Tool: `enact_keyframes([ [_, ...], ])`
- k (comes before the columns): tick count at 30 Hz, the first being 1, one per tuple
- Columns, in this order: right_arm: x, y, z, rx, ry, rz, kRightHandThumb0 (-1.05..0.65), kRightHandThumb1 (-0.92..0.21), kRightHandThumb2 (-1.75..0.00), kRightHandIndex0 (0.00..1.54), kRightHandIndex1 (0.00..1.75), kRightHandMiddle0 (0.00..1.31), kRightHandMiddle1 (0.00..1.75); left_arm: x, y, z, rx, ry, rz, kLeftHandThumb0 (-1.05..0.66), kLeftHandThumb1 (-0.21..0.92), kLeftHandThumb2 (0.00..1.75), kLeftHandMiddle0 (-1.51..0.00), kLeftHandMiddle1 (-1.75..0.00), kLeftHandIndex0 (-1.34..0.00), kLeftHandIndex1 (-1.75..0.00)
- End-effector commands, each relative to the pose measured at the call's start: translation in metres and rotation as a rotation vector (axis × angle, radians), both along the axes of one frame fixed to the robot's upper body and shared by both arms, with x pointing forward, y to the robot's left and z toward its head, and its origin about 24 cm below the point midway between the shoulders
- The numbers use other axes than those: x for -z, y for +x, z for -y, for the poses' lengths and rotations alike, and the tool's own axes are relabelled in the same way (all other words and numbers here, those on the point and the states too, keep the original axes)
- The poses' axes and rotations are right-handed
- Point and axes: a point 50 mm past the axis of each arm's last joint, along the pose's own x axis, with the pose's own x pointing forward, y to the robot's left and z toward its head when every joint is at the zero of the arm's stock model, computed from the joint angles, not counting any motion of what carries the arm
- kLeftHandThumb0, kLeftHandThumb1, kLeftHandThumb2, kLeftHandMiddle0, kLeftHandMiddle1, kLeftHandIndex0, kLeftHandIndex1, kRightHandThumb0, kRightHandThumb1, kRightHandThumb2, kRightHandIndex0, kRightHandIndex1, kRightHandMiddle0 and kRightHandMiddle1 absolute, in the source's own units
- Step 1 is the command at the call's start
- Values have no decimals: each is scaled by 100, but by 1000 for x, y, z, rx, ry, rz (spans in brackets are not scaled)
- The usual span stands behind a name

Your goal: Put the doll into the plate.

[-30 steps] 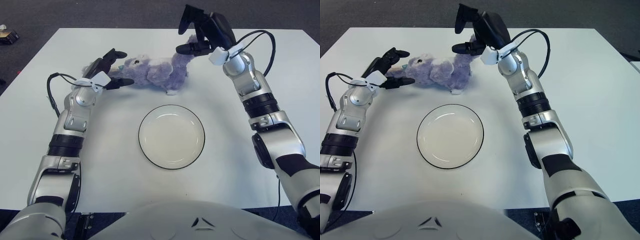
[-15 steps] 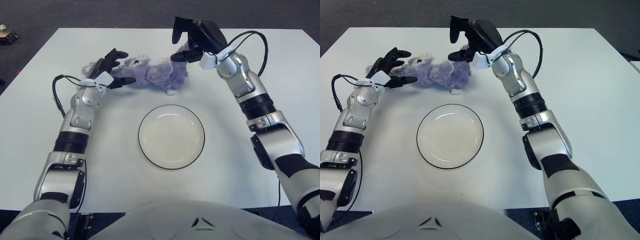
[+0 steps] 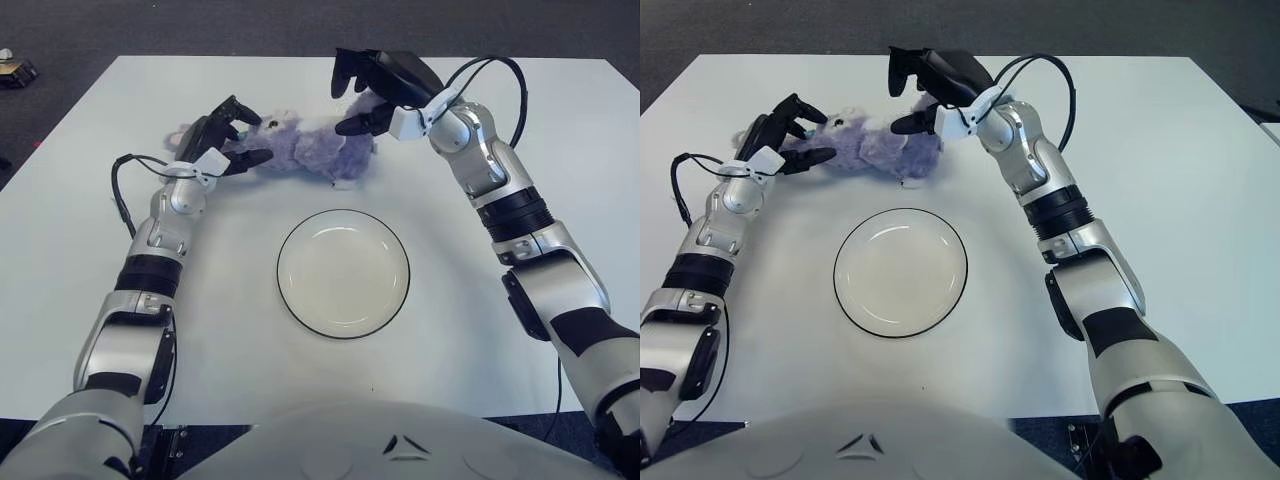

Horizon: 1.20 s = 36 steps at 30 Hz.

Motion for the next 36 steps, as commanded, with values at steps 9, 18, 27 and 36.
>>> enact_keyframes([
  [9,-3,4,-1,-8,24,-36,-68,-92,-31,41,37,28,57,-6,2,13,10,8,45,-37,92,20,-59,-168,-54,-139],
  [18,-3,6,-1,-12,36,-64,-78,-92,-39,42,22,25,51,-8,2,25,21,4,55,-37,92,20,-59,-168,-55,-139],
  [27,-3,7,-1,-15,25,-115,-84,-92,-43,42,11,22,42,-11,-1,36,45,-34,66,-37,92,19,-61,-165,-55,-138],
  [36,-2,8,5,-13,-56,-194,-89,-92,-43,38,4,19,32,-17,-6,49,49,-63,72,-38,92,15,-63,-160,-60,-134],
])
